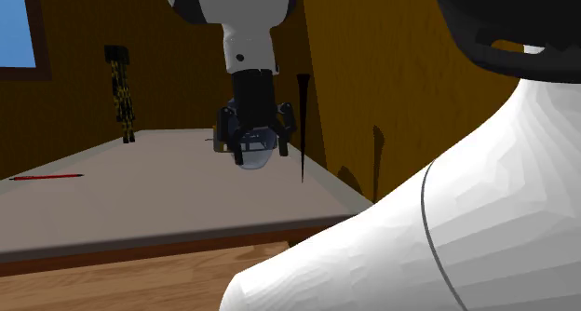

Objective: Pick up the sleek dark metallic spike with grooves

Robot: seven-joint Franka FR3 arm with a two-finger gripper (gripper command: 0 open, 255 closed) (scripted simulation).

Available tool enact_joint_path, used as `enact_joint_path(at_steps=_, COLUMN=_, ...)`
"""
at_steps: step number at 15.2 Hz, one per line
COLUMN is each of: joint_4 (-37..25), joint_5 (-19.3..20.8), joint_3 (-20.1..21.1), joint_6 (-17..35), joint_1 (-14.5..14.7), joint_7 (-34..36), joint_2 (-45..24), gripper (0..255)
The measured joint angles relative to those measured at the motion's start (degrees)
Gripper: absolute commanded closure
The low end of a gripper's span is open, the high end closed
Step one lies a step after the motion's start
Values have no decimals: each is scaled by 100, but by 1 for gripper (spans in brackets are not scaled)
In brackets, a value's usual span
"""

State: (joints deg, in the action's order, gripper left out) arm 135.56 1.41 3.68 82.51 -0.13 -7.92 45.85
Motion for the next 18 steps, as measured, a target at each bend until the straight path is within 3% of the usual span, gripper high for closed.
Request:
enact_joint_path(at_steps=7, joint_4=-960, joint_5=435, joint_3=-257, joint_6=-188, joint_1=-147, joint_7=-425, joint_2=-704, gripper=0)
enact_joint_path(at_steps=18, joint_4=-3738, joint_5=1143, joint_3=-674, joint_6=-813, joint_1=-369, joint_7=-1403, joint_2=-2604, gripper=0)
